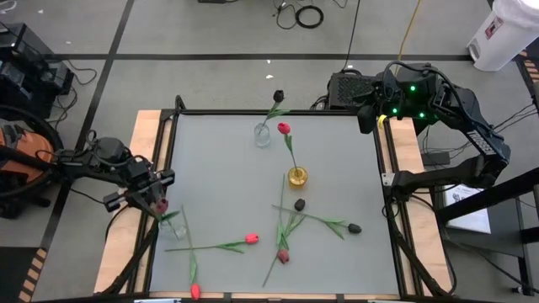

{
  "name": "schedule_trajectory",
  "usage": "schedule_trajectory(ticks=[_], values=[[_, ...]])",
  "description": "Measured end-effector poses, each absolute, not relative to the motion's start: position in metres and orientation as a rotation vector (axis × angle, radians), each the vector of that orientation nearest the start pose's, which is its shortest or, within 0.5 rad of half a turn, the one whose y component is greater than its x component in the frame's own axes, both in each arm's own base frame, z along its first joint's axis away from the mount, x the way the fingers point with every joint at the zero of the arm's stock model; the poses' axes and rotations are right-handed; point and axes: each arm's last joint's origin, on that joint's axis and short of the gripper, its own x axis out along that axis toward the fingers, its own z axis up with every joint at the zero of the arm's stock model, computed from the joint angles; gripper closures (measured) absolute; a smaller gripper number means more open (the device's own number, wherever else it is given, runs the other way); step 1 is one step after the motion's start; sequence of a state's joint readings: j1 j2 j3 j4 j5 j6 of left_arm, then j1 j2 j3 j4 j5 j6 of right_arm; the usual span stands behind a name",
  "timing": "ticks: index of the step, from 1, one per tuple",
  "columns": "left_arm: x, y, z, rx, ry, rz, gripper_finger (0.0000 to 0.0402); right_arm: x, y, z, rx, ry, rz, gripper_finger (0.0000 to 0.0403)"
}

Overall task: Sort flowers into vase by color
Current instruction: Put the left red tulip into the bottom transparent vase

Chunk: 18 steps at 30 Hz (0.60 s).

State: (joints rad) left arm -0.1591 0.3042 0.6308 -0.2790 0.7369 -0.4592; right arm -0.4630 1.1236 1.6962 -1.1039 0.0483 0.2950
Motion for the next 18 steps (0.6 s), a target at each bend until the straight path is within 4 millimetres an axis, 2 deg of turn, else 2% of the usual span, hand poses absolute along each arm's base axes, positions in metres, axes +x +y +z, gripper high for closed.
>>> schedule_trajectory(ticks=[13, 18], values=[[0.0655, -0.0306, 0.3152, -0.466, 0.257, -0.891, 0.0301, 0.1448, -0.0738, 0.4758, 0.392, 0.449, -0.574, 0.0215], [0.0637, -0.0304, 0.3184, -0.467, 0.256, -0.891, 0.0301, 0.1448, -0.0738, 0.4758, 0.392, 0.449, -0.574, 0.0215]])
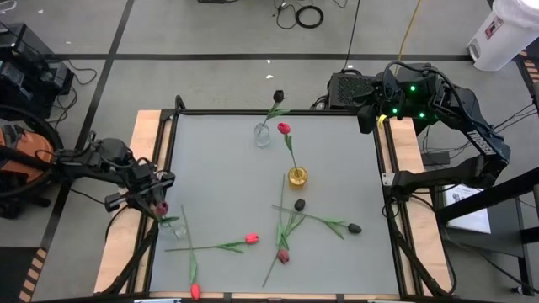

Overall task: Sort flowers into vase by color
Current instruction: Put the left red tulip into the bottom transparent vase

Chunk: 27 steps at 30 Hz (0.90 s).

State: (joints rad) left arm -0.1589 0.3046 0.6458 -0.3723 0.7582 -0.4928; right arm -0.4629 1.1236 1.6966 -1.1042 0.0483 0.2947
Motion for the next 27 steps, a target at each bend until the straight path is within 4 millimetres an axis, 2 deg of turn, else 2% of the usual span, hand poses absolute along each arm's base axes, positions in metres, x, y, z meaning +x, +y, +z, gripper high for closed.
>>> schedule_trajectory(ticks=[7, 17, 27], values=[[0.057, -0.029, 0.333, -0.456, 0.210, -0.872, 0.0301, 0.145, -0.074, 0.476, 0.392, 0.449, -0.574, 0.0215], [0.055, -0.028, 0.316, -0.506, 0.392, -0.799, 0.0301, 0.145, -0.074, 0.476, 0.392, 0.449, -0.575, 0.0215], [0.050, -0.027, 0.327, -0.522, 0.367, -0.805, 0.0301, 0.145, -0.074, 0.476, 0.392, 0.449, -0.575, 0.0215]])
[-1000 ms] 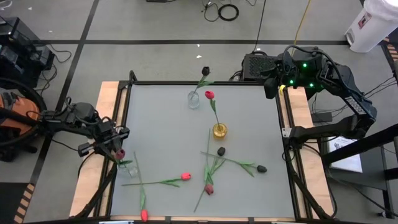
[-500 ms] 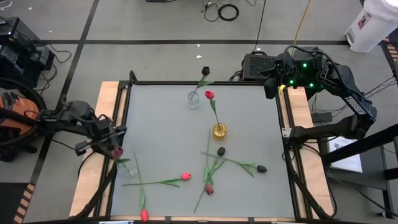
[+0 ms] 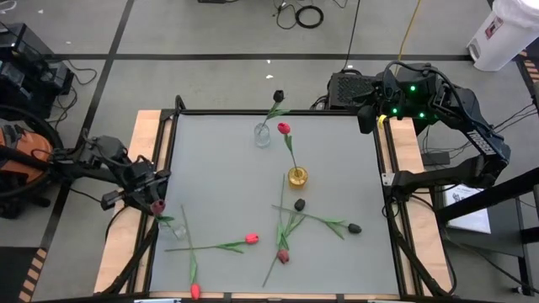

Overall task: Sort flowers into vase by color
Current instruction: Put the left red tulip into the bottom transparent vase

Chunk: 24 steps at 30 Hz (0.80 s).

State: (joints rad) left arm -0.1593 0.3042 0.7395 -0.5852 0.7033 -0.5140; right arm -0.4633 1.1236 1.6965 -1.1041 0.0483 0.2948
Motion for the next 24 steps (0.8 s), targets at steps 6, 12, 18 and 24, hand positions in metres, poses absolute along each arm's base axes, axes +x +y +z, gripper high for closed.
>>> schedule_trajectory(ticks=[6, 12, 18, 24], values=[[0.049, -0.027, 0.327, -0.529, 0.382, -0.802, 0.0301, 0.145, -0.074, 0.476, 0.392, 0.449, -0.574, 0.0215], [0.047, -0.026, 0.317, -0.533, 0.483, -0.774, 0.0301, 0.145, -0.074, 0.476, 0.392, 0.449, -0.574, 0.0215], [0.047, -0.026, 0.316, -0.530, 0.489, -0.771, 0.0301, 0.145, -0.074, 0.476, 0.392, 0.449, -0.574, 0.0215], [0.047, -0.026, 0.316, -0.530, 0.485, -0.771, 0.0301, 0.145, -0.074, 0.476, 0.392, 0.449, -0.574, 0.0215]])
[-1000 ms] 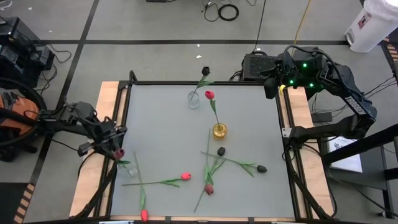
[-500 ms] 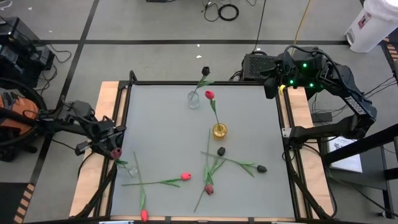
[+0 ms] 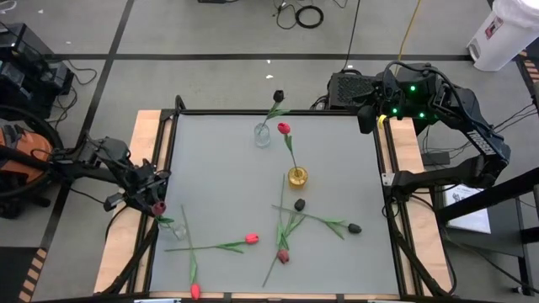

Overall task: Sort flowers into vase by color
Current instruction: Put the left red tulip into the bottom transparent vase, then put the right pink tulip into the yellow vase

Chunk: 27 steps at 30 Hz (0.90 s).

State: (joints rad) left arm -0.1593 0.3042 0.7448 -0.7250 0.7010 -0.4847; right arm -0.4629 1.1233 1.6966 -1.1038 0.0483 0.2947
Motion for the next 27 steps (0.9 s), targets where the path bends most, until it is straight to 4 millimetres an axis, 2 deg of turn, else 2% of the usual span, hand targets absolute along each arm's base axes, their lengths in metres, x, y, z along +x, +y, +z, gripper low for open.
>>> schedule_trajectory(ticks=[5, 15, 27], values=[[0.0468, -0.0264, 0.3161, -0.530, 0.486, -0.771, 0.0290, 0.1448, -0.0739, 0.4758, 0.392, 0.449, -0.574, 0.0215], [0.0469, -0.0261, 0.3154, -0.567, 0.505, -0.745, 0.0202, 0.1448, -0.0739, 0.4758, 0.393, 0.449, -0.575, 0.0215], [0.0467, -0.0257, 0.3136, -0.732, 0.587, -0.685, 0.0196, 0.1448, -0.0739, 0.4758, 0.392, 0.449, -0.575, 0.0215]])
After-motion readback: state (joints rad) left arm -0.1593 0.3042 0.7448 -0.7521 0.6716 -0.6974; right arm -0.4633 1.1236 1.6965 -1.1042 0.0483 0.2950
